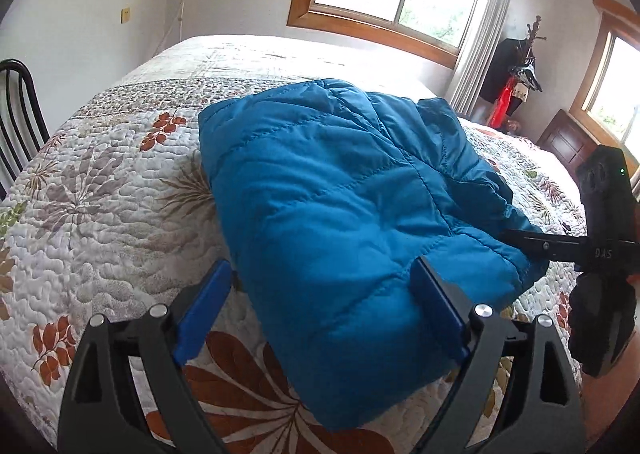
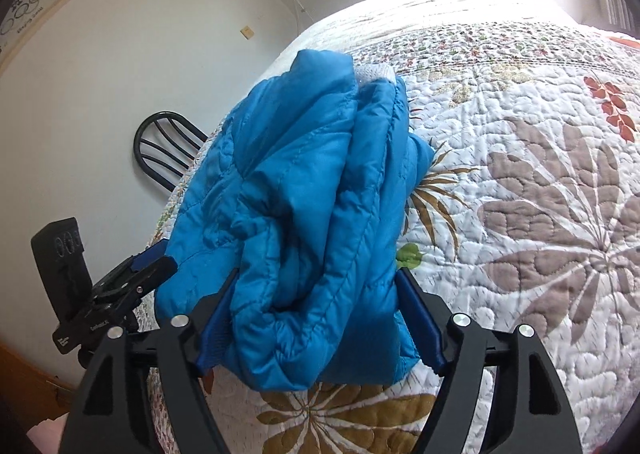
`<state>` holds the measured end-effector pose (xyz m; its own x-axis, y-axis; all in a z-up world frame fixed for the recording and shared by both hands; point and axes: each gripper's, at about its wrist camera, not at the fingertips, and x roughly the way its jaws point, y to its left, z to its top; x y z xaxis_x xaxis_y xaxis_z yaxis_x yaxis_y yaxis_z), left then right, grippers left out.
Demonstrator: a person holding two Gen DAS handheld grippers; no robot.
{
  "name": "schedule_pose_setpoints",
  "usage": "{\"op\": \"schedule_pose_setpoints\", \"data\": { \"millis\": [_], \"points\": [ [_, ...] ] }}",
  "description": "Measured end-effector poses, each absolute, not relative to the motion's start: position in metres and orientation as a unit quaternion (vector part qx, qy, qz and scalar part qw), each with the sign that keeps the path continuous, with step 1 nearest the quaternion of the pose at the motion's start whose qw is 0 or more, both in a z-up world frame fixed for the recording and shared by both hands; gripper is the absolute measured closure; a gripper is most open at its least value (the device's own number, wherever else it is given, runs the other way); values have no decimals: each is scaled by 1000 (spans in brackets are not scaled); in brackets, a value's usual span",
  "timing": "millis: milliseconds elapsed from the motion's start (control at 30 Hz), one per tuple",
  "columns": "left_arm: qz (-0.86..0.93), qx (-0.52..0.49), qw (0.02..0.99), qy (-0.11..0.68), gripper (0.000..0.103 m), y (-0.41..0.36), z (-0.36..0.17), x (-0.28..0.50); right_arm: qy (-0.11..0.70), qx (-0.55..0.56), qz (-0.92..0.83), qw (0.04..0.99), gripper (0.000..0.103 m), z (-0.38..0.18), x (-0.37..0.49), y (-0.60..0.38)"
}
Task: Fold large clothes
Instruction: 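Lower the folded end onto the bundle and open the right tool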
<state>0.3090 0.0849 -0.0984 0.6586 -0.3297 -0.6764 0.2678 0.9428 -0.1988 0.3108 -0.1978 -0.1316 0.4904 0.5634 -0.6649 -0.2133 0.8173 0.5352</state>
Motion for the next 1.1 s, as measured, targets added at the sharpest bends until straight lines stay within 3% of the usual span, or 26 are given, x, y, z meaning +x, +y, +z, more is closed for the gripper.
{"op": "schedule_pose_setpoints", "data": {
  "millis": [633, 1100],
  "points": [
    [-175, -45, 898, 401, 12, 85, -124, 329, 475, 192, 222, 830, 27, -174, 310, -190],
    [-150, -43, 910, 385, 13, 91, -92, 296, 460, 100, 128, 873, 20, -116, 271, -168]
  ]
}}
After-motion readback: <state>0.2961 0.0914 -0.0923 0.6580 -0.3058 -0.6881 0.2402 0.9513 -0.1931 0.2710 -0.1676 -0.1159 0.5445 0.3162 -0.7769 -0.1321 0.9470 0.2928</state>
